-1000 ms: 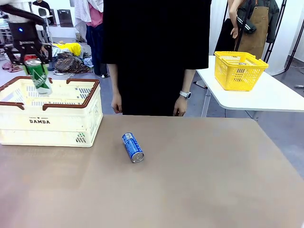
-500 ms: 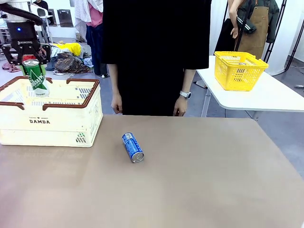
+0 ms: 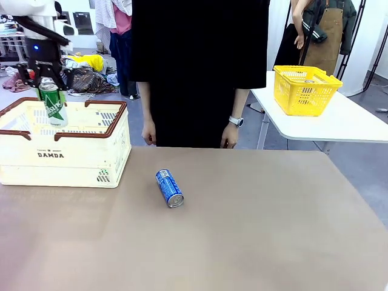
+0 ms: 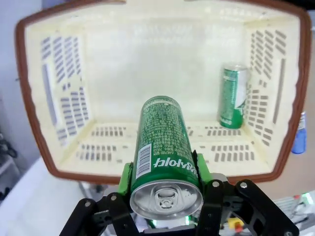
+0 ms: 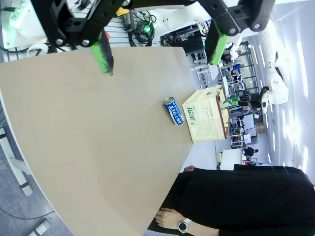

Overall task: Place the drinks into the Shopping basket.
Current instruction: Pick up one drink and place it into the Shopping basket.

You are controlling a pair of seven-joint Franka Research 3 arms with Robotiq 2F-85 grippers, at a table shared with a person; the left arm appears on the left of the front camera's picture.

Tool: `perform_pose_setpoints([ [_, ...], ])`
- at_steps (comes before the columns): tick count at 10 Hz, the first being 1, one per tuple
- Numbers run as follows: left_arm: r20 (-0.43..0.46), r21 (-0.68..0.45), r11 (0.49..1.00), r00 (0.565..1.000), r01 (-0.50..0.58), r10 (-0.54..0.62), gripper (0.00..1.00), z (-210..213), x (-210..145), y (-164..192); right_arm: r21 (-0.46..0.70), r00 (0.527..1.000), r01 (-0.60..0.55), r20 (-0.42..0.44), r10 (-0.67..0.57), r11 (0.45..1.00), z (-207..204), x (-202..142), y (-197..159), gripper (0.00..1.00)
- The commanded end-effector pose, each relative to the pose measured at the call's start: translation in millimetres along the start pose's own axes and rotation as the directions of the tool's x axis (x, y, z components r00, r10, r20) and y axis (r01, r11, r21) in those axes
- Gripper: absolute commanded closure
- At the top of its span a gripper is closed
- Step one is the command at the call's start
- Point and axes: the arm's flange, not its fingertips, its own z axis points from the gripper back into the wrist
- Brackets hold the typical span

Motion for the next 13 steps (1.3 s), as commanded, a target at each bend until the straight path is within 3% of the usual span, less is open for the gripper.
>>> perform_pose_setpoints([
  [1,0.033,0.001,0.999,0.998,0.045,-0.045,1.00,-7,13,9,0.014,1.000,-0.023,0.004,0.023,1.000,1,1,0,0.00],
  [6,-0.063,-0.083,0.993,0.994,0.088,-0.093,1.00,-75,27,9,0.014,1.000,-0.023,0.004,0.023,1.000,1,1,0,0.00],
  [9,-0.044,-0.119,0.991,0.997,0.062,-0.067,1.00,-107,25,19,0.014,1.000,-0.023,0.004,0.023,1.000,1,1,0,0.00],
  [13,-0.143,-0.118,0.988,0.983,0.097,-0.113,1.00,-134,25,24,0.014,1.000,-0.023,0.004,0.023,1.000,1,1,0,0.00],
])
